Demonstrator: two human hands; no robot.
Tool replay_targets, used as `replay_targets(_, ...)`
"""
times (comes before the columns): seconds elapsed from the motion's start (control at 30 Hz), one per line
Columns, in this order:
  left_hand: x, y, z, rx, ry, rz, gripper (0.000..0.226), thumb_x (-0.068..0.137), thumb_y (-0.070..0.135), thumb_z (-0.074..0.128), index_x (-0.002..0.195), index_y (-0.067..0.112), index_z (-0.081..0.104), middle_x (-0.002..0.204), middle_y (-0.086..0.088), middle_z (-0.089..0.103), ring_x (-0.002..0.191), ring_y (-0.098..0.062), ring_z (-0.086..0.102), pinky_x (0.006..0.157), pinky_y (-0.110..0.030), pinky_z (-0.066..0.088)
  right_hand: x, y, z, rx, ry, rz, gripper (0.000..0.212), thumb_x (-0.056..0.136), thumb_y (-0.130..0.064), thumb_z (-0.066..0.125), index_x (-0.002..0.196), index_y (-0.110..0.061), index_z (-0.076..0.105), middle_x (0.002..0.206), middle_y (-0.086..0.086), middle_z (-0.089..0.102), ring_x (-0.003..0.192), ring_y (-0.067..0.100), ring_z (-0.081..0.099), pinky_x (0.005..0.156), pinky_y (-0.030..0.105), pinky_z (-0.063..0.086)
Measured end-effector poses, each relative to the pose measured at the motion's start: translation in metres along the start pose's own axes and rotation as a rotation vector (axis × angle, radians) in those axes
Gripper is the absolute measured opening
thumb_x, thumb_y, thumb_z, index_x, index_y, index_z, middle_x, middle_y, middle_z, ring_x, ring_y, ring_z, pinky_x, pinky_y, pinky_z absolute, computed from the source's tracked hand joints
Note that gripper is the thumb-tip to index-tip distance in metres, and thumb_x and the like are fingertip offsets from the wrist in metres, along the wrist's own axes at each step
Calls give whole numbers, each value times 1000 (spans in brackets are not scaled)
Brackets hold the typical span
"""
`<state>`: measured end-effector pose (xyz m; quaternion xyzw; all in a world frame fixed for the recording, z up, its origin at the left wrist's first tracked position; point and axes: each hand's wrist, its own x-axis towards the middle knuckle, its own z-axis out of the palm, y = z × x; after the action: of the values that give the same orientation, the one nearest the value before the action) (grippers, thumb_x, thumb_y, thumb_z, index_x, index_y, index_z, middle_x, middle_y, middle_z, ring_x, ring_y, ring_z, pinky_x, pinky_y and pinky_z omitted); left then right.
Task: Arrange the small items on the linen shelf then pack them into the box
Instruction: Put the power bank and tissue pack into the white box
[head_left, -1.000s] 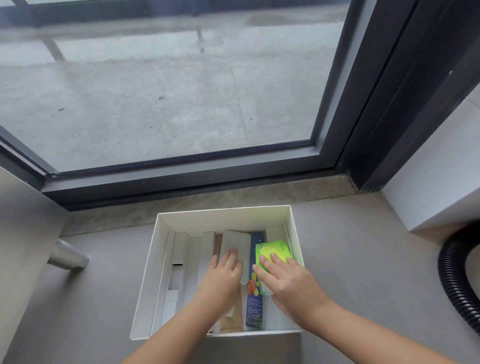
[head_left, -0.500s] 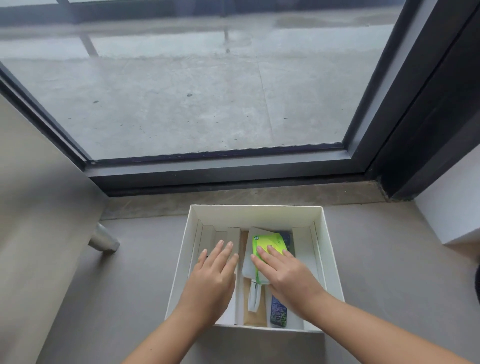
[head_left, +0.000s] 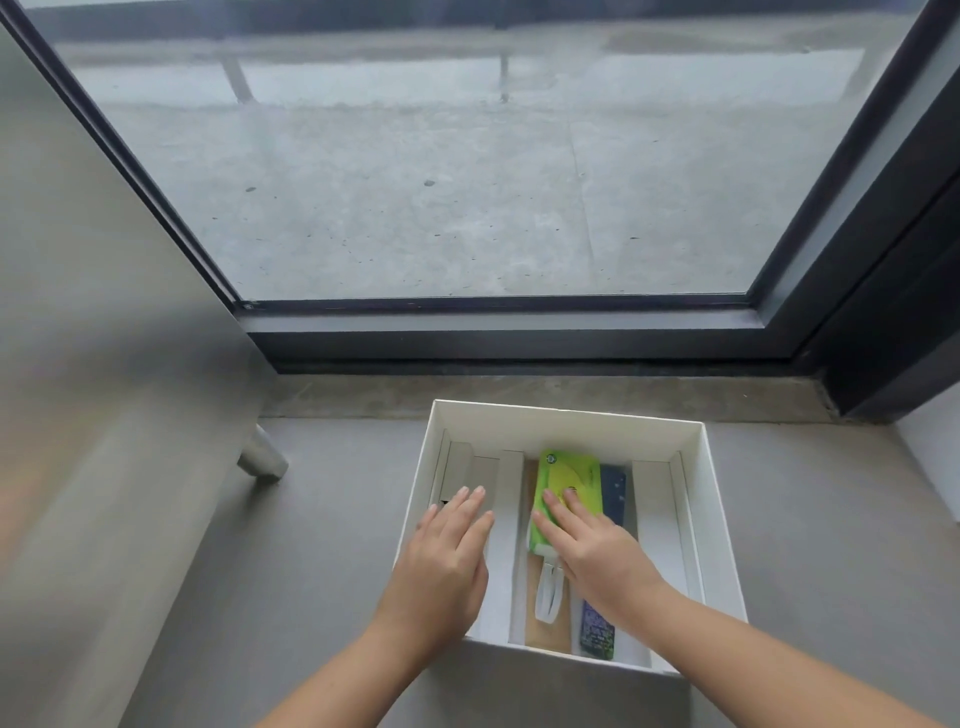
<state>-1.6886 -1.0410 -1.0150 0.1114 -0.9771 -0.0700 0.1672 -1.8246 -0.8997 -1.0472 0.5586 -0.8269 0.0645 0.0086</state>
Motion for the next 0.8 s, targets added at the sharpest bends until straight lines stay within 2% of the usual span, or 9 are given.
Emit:
replay_targets(0.07, 0, 0, 0, 0, -1, -26, 49, 48, -8, 82, 96, 0, 72, 111, -16, 67, 102, -33, 64, 77, -52, 51, 2, 3, 0, -9, -52, 30, 78, 35, -5, 94, 109, -10, 70, 117, 12, 64, 104, 29, 63, 65, 35, 59)
replay_targets(0.13, 0, 0, 2, 2, 0, -38, 50, 48, -7, 82, 97, 0, 72, 111, -16, 66, 102, -33, 64, 77, -52, 51, 0, 8, 2, 12, -84, 3, 74, 63, 3, 80, 131, -7, 51, 139, 16, 44, 126, 36, 44, 87, 43, 53)
replay_targets(0.17, 0, 0, 2, 2, -5, -47, 51, 48, -7, 82, 97, 0, 72, 112, -16, 66, 102, -33, 64, 77, -52, 51, -1, 8, 1, 11, -92, -8, 72, 69, 4, 75, 135, -7, 46, 143, 15, 39, 129, 37, 39, 92, 44, 50)
replay_targets(0.2, 0, 0, 3, 4, -11, -56, 51, 48, -7, 82, 97, 0, 71, 112, -17, 66, 102, -33, 64, 77, -52, 50, -2, 8, -1, 12, -73, 0, 73, 63, 2, 80, 130, -7, 52, 138, 15, 46, 125, 36, 46, 87, 42, 53)
replay_targets(0.27, 1, 1, 2, 13, -27, -71, 52, 48, -7, 82, 98, 0, 71, 113, -17, 66, 103, -34, 63, 77, -53, 50, -4, 8, -3, 30, -21, 13, 75, 39, -5, 92, 109, -11, 70, 118, 11, 64, 105, 30, 63, 69, 35, 58)
replay_targets(0.3, 2, 1, 1, 16, -31, -69, 52, 47, -7, 82, 98, 0, 71, 113, -17, 65, 103, -35, 63, 77, -53, 50, -5, 8, -3, 44, 8, 15, 74, 33, -7, 94, 104, -11, 72, 112, 9, 67, 100, 28, 66, 65, 34, 59)
replay_targets(0.47, 12, 10, 0, 14, -8, 10, 52, 44, -12, 80, 95, -1, 72, 112, -19, 66, 102, -37, 63, 76, -55, 51, -12, 11, -13, 34, 127, 23, 67, 33, -8, 92, 97, -10, 74, 106, 8, 70, 95, 25, 68, 68, 41, 58)
replay_targets(0.63, 39, 30, 3, -14, 9, -28, 52, 48, -13, 78, 99, -5, 70, 114, -22, 64, 104, -41, 61, 77, -58, 51, -22, 22, -30, 42, 207, 90, 65, 33, -5, 90, 96, -10, 74, 102, 7, 71, 92, 24, 69, 68, 41, 57)
replay_targets(0.8, 75, 54, -3, -36, 30, -33, 49, 51, -14, 77, 99, -6, 69, 114, -25, 62, 105, -44, 60, 77, -59, 51, -26, 34, -60, 41, 274, 212, 59, 40, -3, 88, 98, -6, 73, 102, 9, 71, 92, 29, 69, 68, 49, 56)
